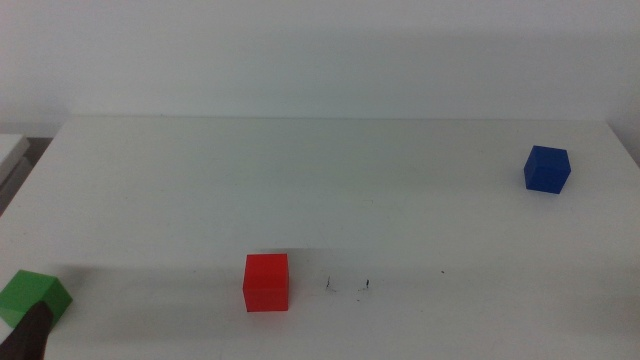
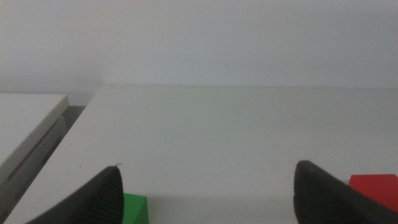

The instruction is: Stack red cubes first, then green, then blue cubes in a specific spot.

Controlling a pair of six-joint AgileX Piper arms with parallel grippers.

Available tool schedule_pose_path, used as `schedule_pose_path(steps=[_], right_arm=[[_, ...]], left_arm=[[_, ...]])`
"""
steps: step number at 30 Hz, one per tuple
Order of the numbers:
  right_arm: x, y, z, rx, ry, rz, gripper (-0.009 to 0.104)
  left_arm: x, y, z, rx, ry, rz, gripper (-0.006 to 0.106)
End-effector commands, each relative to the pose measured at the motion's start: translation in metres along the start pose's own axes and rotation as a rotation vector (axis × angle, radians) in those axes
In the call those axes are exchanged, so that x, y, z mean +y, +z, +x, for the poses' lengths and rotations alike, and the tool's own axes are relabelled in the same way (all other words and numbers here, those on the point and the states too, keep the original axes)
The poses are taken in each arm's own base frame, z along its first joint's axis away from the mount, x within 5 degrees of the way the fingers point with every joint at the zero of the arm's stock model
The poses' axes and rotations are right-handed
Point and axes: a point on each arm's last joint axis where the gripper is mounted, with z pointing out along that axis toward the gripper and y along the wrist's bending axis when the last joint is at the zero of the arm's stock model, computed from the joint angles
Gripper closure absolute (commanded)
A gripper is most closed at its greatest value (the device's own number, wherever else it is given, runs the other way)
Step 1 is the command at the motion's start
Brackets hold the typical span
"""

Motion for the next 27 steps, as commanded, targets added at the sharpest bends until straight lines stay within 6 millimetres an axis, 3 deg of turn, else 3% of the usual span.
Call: schedule_pose_path(steps=[1,3,8,11,14,19,22,23,27], right_arm=[[0.000,0.000,0.000,-0.008,-0.005,0.008,0.002],[0.000,0.000,0.000,-0.008,-0.005,0.008,0.002],[0.000,0.000,0.000,-0.008,-0.005,0.008,0.002],[0.000,0.000,0.000,-0.008,-0.005,0.008,0.002],[0.000,0.000,0.000,-0.008,-0.005,0.008,0.002],[0.000,0.000,0.000,-0.008,-0.005,0.008,0.002],[0.000,0.000,0.000,-0.008,-0.005,0.008,0.002],[0.000,0.000,0.000,-0.008,-0.005,0.008,0.002],[0.000,0.000,0.000,-0.008,-0.005,0.008,0.002]], left_arm=[[-0.001,-0.003,-0.014,-0.032,-0.004,0.001,0.007],[-0.003,-0.002,-0.043,0.036,-0.010,-0.004,0.007],[-0.016,0.012,-0.120,0.508,-0.111,0.016,0.007],[-0.023,0.033,-0.159,0.694,-0.134,0.035,0.007],[-0.035,0.071,-0.173,0.838,-0.195,0.114,0.007],[-0.067,0.128,-0.158,1.014,-0.193,0.202,0.007],[-0.101,0.159,-0.136,1.021,-0.200,0.238,0.007],[-0.123,0.173,-0.117,1.064,-0.213,0.223,0.007],[-0.152,0.194,-0.084,1.100,-0.118,0.186,0.007]])
